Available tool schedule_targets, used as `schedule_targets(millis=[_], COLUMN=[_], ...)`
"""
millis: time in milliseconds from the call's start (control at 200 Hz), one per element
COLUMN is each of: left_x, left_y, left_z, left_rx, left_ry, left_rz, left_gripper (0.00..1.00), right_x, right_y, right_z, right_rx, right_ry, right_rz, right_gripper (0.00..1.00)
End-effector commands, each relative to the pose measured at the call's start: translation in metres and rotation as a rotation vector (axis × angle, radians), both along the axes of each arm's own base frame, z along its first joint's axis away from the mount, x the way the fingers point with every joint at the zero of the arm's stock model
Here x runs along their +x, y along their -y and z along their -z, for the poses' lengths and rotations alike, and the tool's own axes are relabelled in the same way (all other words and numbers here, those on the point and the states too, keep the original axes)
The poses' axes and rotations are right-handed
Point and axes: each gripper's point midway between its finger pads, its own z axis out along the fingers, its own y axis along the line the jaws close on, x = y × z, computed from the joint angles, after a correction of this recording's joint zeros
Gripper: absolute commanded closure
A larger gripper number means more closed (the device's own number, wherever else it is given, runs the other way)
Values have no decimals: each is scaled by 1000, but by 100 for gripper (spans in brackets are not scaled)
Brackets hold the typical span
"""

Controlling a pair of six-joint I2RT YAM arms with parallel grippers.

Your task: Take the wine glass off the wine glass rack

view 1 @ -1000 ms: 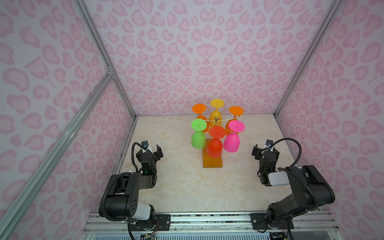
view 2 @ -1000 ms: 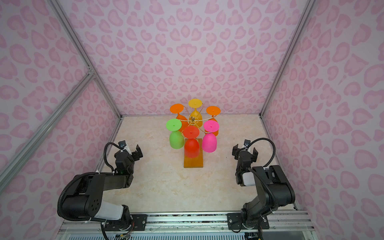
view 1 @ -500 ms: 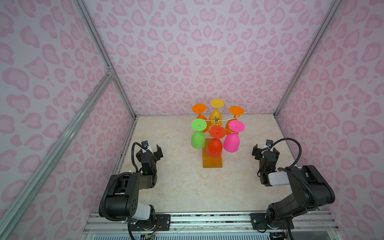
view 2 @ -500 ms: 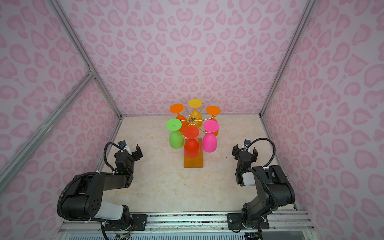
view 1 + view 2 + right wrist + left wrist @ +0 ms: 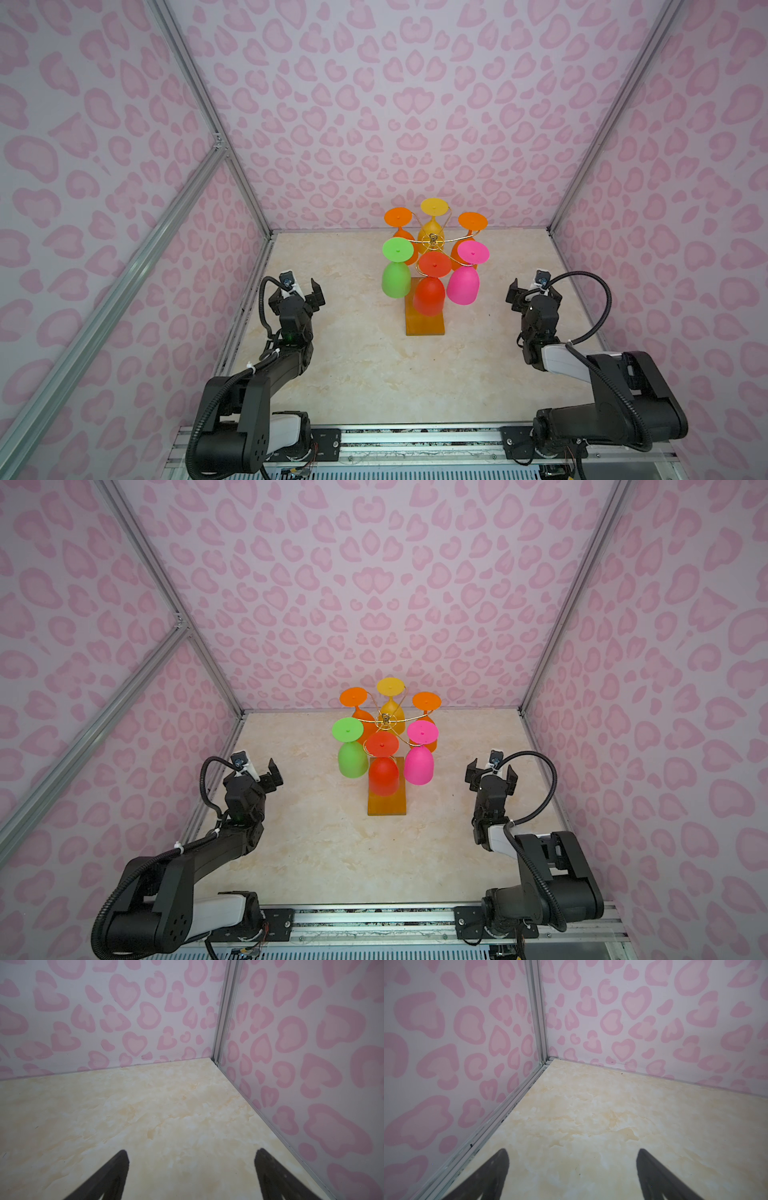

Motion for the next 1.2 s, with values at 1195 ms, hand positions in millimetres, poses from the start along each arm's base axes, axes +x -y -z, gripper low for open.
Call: schedule_targets(millis=[1195], left_x=[-5], left_y=[104], left_z=[-92], left_rx=[-256], left_ry=[124], left_rz=[456], left_gripper=[1], right_x=[98], right_y=[-147], right_z=[-197], right_rx=[1063], right_ry=[-161], right_rz=[-767], right_gripper=[38])
